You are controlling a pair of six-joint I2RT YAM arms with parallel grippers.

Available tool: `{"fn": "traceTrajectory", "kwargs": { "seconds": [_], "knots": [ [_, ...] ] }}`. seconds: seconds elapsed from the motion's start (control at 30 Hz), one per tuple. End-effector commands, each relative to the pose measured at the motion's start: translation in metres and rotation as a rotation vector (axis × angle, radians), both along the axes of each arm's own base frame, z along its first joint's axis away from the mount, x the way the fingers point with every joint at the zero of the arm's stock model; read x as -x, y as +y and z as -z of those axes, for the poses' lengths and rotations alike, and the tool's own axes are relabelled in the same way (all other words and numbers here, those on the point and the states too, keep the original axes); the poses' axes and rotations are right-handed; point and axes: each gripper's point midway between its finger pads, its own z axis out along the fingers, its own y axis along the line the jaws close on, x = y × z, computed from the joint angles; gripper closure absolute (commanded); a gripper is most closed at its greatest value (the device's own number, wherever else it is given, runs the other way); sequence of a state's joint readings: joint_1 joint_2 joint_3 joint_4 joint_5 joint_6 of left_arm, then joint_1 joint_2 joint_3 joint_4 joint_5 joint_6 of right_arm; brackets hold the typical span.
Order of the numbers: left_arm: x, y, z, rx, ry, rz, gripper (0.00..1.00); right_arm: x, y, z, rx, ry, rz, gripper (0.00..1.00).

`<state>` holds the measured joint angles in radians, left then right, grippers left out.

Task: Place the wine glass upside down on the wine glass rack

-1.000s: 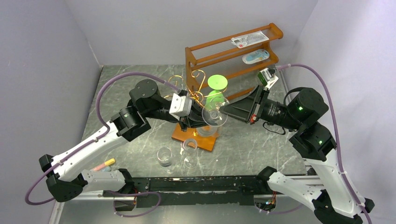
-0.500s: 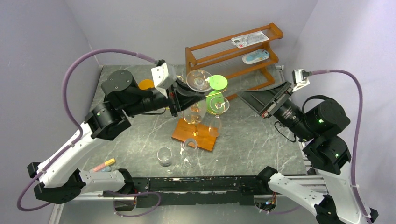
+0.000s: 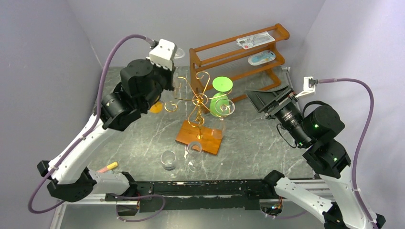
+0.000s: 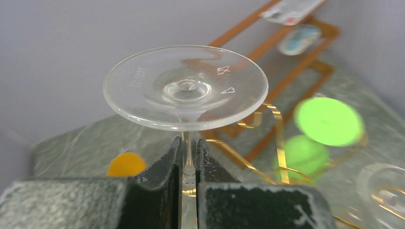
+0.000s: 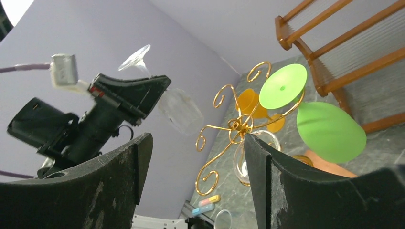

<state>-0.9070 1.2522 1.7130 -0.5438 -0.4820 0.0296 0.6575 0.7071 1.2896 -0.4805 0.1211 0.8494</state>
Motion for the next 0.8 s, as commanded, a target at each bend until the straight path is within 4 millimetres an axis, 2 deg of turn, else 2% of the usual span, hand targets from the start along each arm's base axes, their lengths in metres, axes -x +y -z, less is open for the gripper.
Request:
{"fn": "traceTrajectory", "kwargs": {
  "seconds": [0.0, 0.07, 0.17, 0.27, 0.4, 0.53, 0.77],
  "knots": [
    [-0.037, 0.066, -0.005, 0.003, 0.009, -0.268, 0.95, -0.004, -0.009, -0.004, 0.009, -0.036, 0.053, 0.27],
    [-0.053, 0.082, 0.005, -0.004, 0.031, -0.284, 0.95, -0.004, -0.011, -0.003, 0.013, -0.037, 0.059, 0.27],
    [-0.074, 0.094, 0.025, -0.013, 0.071, -0.263, 0.95, -0.004, -0.014, -0.001, 0.018, -0.037, 0.073, 0.27],
    [-0.085, 0.095, 0.044, -0.040, 0.088, -0.201, 0.95, -0.004, -0.016, 0.002, 0.018, -0.034, 0.085, 0.27],
    [-0.084, 0.083, 0.062, -0.057, 0.060, -0.019, 0.95, -0.005, -0.018, 0.007, 0.018, -0.028, 0.095, 0.27],
    [-0.082, 0.086, 0.091, -0.022, 0.077, 0.093, 0.95, -0.006, -0.020, 0.007, 0.031, -0.025, 0.109, 0.27],
    [-0.053, 0.069, 0.088, 0.088, -0.050, 0.448, 0.95, -0.009, -0.019, 0.009, 0.045, -0.008, 0.112, 0.29]
  ]
}}
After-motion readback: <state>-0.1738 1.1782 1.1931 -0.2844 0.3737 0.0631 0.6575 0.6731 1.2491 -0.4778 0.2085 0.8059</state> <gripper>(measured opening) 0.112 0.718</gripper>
